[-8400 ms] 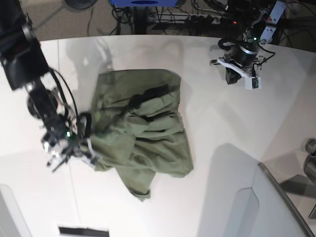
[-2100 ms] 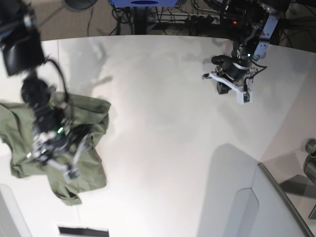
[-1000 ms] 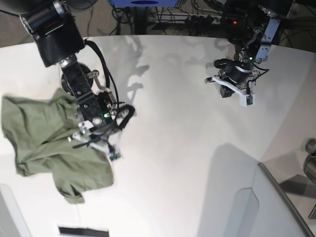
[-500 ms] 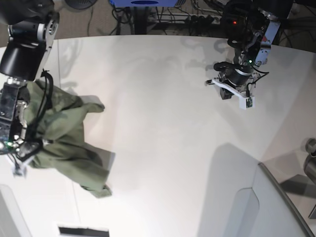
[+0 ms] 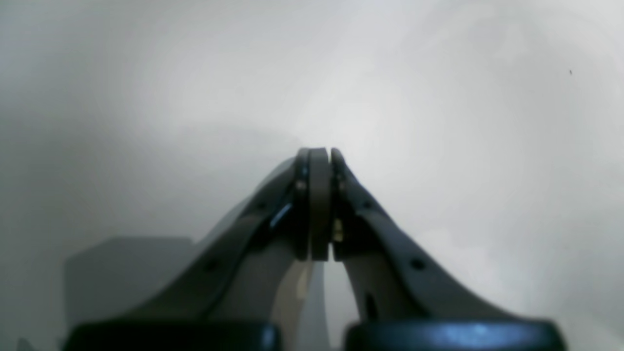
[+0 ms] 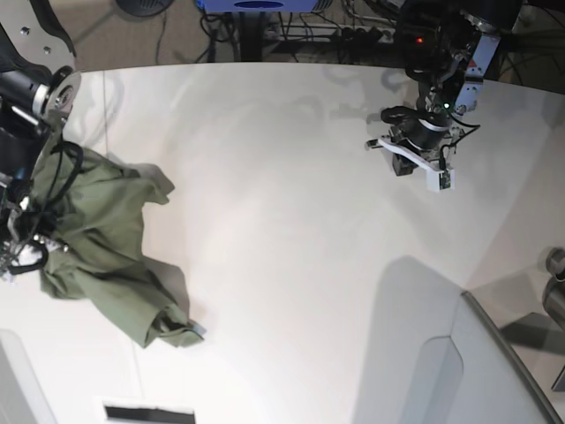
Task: Layout the t-shirt on the table in an organized manner, then fold the t-shirt properly
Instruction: 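Lower the shirt with the right gripper and release it on the table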
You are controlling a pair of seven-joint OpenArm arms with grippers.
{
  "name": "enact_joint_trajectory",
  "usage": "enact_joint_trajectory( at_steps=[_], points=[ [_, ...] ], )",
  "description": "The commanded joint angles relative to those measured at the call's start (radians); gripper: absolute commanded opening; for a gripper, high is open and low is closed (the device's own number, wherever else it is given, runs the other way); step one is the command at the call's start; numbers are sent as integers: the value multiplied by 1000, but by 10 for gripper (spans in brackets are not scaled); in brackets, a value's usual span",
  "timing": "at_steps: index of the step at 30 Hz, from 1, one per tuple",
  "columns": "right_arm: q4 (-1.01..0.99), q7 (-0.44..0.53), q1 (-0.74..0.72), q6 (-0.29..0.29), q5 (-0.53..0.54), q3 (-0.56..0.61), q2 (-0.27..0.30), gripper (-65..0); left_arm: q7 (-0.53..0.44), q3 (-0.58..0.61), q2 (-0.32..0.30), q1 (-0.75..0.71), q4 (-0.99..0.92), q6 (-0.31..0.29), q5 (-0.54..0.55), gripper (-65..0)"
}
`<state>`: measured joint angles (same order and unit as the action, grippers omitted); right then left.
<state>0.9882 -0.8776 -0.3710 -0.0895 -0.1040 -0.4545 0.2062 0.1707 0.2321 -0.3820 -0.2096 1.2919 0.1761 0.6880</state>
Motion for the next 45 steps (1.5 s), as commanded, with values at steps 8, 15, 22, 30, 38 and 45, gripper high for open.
enact_joint_trajectory(
  at_steps=[8,15,22,30,38,45],
  points=[
    [769,16,376,-160,7,403,20,-413,30,-1,-12,-4,4,4,2,-650],
    [892,16,476,-209,5,762,147,-413,30,-6,-12,-1,4,4,2,-650],
    [818,16,442,-209,5,937,147,-411,30,0,-1,-4,4,4,-132,-650],
    [607,24,344,-209,5,977,80,-371,30,-10,10,-23,4,4,-136,-650],
    [444,87,278,-209,7,977,58,-371,30,-10,7,-26,4,4,-136,-650],
    [369,96,258,-212,10,975,55,-560,30,-12,5,-26,4,4,-136,-650]
  ],
)
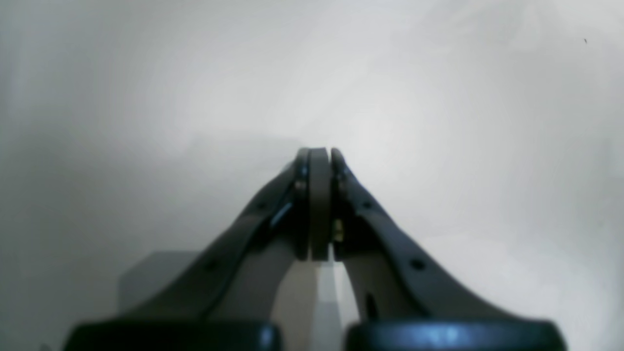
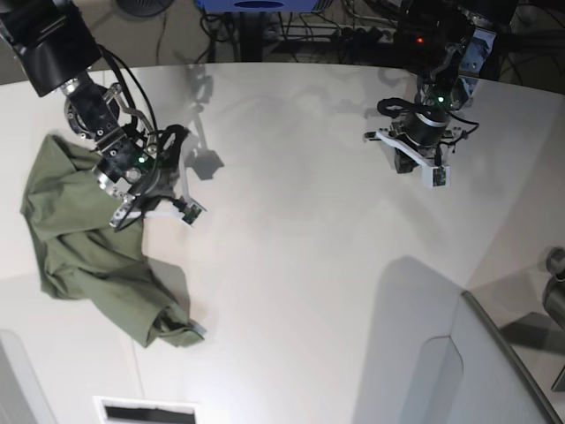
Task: Layout the t-shirt on the table in an organized manner, then fold the t-shirt properly
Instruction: 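Lower the shirt with the right gripper and release it on the table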
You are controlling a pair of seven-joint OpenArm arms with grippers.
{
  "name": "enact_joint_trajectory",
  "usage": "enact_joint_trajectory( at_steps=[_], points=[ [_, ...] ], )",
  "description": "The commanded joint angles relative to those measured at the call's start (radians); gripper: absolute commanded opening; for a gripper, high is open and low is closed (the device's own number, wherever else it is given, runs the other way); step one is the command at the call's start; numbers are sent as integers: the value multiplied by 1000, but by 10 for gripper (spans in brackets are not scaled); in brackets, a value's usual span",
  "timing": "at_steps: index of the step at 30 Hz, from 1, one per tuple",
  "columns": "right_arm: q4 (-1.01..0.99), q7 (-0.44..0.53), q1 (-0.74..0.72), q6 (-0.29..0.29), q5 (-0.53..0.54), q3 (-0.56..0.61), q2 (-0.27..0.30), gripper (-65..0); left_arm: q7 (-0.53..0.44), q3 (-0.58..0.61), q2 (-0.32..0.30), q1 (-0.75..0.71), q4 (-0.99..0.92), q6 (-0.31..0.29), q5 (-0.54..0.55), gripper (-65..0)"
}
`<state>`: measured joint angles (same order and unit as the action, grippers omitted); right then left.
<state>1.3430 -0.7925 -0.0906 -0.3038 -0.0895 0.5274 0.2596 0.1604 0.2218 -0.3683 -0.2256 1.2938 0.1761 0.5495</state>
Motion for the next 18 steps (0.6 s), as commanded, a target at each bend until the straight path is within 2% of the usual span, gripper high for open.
enact_joint_trajectory(
  at_steps=[1,2,6,9,14,18],
  points=[
    [14,6,-31,1,-5,-6,-6,-629,40,-2,-8,-10,2,4,2,-650],
    [14,3,-36,1,-5,-6,-13,-650,40,-2,-8,-10,2,4,2,-650],
    [72,-32,-48,1,-5,-3,-23,-650,40,-2,-5,-8,2,4,1,-650],
    [194,-104,-59,-1,-5,-5,-62,-650,40,-2,-5,-7,2,4,1,-650],
    [410,-259,-131,-1,-5,-6,-174,-650,40,-2,-5,-5,2,4,1,-650],
    [567,-302,-179,-1,-5,-83,-279,-650,40,-2,-10,-7,2,4,1,-650]
  ],
)
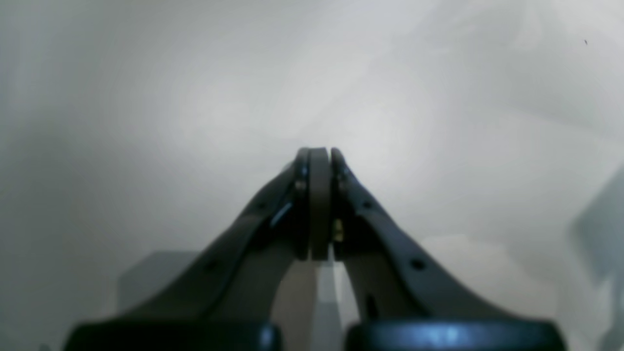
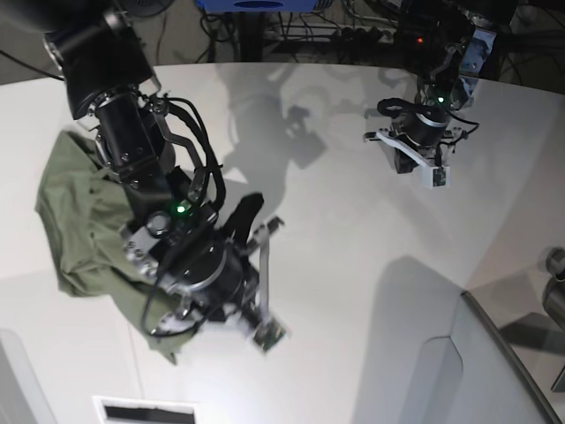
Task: Layout the t-shirt on the table in an organized manner, then fold the t-shirt properly
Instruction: 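Lower the shirt with the right gripper and release it on the table, then grasp the shirt again with the right gripper and pull it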
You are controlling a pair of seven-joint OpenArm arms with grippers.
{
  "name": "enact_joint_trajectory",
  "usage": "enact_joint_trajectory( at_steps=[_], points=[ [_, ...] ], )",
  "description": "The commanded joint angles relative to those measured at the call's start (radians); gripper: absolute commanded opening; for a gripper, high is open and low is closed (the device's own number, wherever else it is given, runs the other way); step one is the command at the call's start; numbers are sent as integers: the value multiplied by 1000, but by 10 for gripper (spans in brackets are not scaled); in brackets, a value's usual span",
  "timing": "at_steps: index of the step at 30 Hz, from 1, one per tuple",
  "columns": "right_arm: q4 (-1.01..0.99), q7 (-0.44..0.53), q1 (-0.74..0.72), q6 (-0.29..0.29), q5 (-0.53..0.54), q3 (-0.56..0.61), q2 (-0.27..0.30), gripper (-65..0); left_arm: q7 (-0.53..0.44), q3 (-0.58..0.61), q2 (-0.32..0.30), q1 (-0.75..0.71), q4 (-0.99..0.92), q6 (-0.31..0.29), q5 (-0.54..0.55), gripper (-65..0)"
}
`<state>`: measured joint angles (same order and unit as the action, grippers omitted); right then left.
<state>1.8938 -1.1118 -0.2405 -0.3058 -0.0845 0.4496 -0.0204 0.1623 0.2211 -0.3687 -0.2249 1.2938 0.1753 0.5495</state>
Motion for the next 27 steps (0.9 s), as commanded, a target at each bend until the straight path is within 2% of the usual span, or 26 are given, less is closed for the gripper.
enact_joint_trajectory(
  at_steps=[1,3,5,10,13,16,19,22,27],
  points=[
    [52,14,-38,1,-10,-50,-26,-650,38,-2,-10,-8,2,5,1,-650],
    [103,11,-55,0,-10,-122,-63,-650,38,-2,-11,-9,2,5,1,-650],
    [123,0,-73,-17,-8,-157,-74,-650,38,-2,-11,-9,2,5,1,-650],
    [123,-52,-78,-123,-8,-105,-103,-650,38,-2,-13,0,2,5,1,-650],
    [123,-21,-73,-122,12,-50,-114,-650,38,-4,-11,5,2,5,1,-650],
    [122,42,-75,-120,84,-68,-118,-650,38,-2,-11,28,2,5,1,-650],
    [99,-1,-55,-120,142,-62,-117,-650,38,-2,-11,37,-12,5,1,-650],
    [37,-4,46,-122,200,-2,-94,-650,38,-2,-11,40,-30,5,1,-650],
    [-26,55,201,-122,203,116,-48,-650,35,-25,-11,40,-32,5,1,-650]
  ],
)
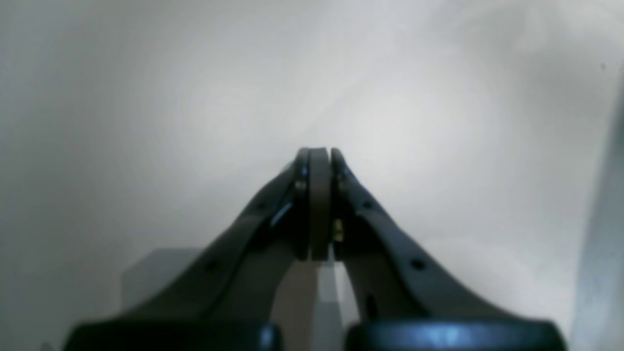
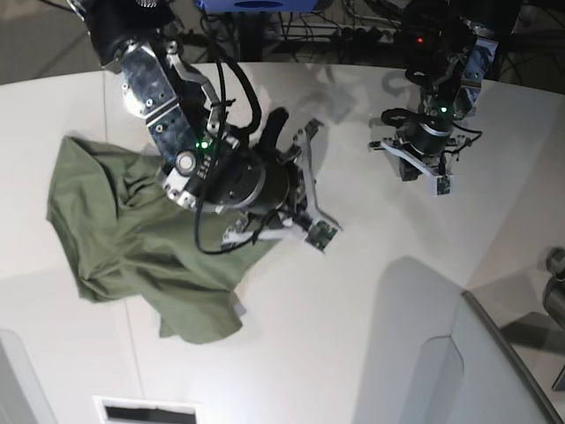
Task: Layout the t-shirt on the table in an organized manner, then fold the t-shirt properly
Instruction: 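Grasp the shirt again with the right gripper and pull it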
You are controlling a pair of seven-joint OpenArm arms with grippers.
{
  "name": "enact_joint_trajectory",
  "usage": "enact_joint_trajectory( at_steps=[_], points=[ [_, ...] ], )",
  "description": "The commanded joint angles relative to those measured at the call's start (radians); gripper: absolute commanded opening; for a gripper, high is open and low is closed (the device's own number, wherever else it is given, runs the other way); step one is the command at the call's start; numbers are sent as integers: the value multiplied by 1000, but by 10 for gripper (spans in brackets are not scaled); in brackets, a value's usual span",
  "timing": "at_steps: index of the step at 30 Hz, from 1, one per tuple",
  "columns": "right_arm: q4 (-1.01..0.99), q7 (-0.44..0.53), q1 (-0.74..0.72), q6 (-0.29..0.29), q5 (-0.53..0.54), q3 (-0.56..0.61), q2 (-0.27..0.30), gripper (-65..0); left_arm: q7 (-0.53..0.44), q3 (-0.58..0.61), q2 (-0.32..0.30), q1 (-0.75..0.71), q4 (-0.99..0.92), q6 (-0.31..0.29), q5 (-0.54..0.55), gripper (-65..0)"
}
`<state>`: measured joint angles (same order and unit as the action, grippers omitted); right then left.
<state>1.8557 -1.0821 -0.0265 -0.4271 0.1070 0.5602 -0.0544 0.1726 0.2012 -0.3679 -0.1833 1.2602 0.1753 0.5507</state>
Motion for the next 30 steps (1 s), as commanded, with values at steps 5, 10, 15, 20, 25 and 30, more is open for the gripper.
enact_joint_trajectory(
  at_steps=[5,10,15,20,25,30],
  points=[
    [-118,27,60,0,10,79,-19,-647,29,-105,-12,-2,42,0,2,-650],
    [-152,20,109,0,13,87,-14,-491,29,-121,-12,-2,89,0,1,-650],
    [-97,26,141,0,9,129,23,-368,29,-116,-12,11,82,0,-1,-650],
    [-43,26,24,69,-74,-12,31,-414,29,-118,-13,6,82,0,-1,-650],
    [-273,81,-192,99,-183,-180,31,-408,29,-105,-12,-12,82,0,-1,-650],
    [-631,248,-333,150,-284,-193,20,-351,29,-105,-6,-22,83,0,-1,-650]
  ],
)
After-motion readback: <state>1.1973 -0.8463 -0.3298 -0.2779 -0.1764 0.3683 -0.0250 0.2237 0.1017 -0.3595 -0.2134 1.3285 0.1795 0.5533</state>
